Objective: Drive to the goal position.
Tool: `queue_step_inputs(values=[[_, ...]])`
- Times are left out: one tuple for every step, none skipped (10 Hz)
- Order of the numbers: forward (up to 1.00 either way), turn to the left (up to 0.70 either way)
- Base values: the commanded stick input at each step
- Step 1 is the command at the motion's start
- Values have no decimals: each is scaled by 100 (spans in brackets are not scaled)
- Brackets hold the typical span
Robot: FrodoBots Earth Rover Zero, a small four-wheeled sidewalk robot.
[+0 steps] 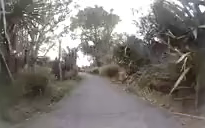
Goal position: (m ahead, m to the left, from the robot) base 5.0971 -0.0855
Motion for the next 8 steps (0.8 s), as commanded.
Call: queue_step_inputs(values=[[100,0],[100,0],[100,0],[100,0],[100,0],[100,0],[100,0],[100,0]])
